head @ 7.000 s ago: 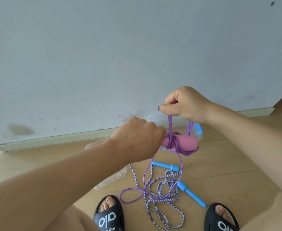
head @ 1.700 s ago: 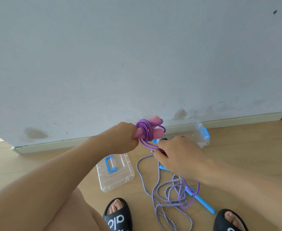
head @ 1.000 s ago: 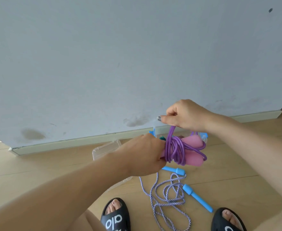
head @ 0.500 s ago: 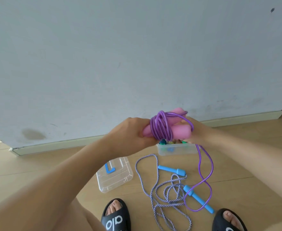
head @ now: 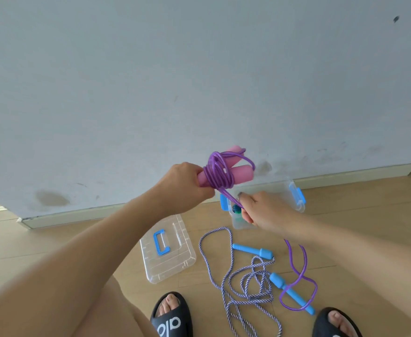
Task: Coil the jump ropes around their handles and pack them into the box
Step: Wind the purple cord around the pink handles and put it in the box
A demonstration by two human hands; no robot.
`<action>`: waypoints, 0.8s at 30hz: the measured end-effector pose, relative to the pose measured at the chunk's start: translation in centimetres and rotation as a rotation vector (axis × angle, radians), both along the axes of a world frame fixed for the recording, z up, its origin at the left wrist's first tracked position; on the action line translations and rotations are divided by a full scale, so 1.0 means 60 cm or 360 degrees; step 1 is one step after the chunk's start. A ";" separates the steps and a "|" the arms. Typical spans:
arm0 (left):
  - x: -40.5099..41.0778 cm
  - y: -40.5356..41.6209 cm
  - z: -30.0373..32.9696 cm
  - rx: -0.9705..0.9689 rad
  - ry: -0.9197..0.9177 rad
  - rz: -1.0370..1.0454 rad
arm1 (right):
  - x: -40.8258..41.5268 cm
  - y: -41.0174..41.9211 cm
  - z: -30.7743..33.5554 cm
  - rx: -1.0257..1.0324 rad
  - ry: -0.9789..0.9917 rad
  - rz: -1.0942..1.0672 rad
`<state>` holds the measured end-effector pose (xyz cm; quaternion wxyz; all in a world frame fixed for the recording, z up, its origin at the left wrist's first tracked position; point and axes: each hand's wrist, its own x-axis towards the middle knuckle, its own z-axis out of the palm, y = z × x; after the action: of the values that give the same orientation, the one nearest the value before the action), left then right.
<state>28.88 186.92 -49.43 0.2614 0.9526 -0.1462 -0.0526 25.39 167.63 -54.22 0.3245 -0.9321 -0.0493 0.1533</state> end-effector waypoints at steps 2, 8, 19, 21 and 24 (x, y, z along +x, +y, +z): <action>0.015 0.010 -0.012 0.0125 0.0008 0.0035 | -0.022 0.013 0.019 -0.0099 -0.0191 0.0102; 0.015 0.006 -0.039 0.0754 -0.0107 -0.0161 | -0.055 0.016 0.073 -0.0613 -0.0816 0.0363; -0.062 -0.061 -0.023 0.0932 -0.0596 -0.0709 | 0.059 -0.027 0.096 -0.0618 -0.1077 0.0196; -0.057 -0.049 -0.017 0.0792 -0.0609 -0.0661 | 0.074 -0.044 0.076 -0.0432 -0.0840 0.0110; -0.062 -0.041 -0.015 0.0553 -0.0640 -0.0679 | 0.079 -0.051 0.064 -0.0106 -0.0564 0.0103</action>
<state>25.15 184.48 -50.30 0.0441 0.9222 -0.3797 0.0588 30.15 164.58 -50.39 0.2747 -0.9526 -0.1306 -0.0015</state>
